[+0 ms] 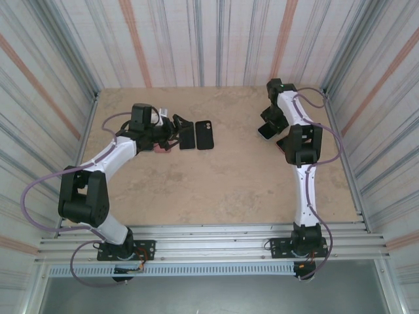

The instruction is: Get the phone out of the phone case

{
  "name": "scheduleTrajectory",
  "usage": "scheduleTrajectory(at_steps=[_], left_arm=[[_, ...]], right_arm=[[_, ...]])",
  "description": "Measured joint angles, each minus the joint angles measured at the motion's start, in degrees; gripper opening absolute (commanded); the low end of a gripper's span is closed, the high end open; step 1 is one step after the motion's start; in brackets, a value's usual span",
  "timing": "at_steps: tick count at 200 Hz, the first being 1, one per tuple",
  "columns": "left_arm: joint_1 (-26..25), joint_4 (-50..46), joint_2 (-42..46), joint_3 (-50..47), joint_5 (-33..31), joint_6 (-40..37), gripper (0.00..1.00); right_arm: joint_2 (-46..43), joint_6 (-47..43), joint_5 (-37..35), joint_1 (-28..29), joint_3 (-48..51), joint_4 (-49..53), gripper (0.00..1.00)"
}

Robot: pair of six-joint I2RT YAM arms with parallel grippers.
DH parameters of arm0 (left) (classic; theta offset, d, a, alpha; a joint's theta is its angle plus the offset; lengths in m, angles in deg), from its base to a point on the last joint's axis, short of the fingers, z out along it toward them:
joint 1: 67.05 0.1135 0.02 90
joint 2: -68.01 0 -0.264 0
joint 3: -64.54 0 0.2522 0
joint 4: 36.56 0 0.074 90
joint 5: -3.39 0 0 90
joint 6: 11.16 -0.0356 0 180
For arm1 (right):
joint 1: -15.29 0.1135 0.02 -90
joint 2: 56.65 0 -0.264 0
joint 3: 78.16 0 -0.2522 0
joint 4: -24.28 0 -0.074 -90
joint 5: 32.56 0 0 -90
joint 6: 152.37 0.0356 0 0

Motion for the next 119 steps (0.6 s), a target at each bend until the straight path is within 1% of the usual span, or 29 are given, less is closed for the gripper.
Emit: scheduleTrajectory(at_steps=[38, 53, 94, 119], left_arm=[[0.0, 0.0, 0.0, 0.5, 0.0, 0.0, 0.96], [0.0, 0.0, -0.1, 1.0, 0.0, -0.2, 0.96], [0.0, -0.1, -1.2, 3.3, 0.1, -1.2, 0.93], [0.0, 0.0, -2.2, 5.0, 0.9, -2.3, 0.91]], right_arm=[[-4.6, -2.8, 0.6, 2.2, 4.5, -2.2, 0.42], [-7.7, -5.2, 0.7, 3.3, 8.5, -4.7, 0.43], [-21.4, -13.8, 3.0, 7.1, 28.4, -16.8, 0.44], [-27.8, -18.4, 5.7, 9.3, 37.2, -23.3, 0.45]])
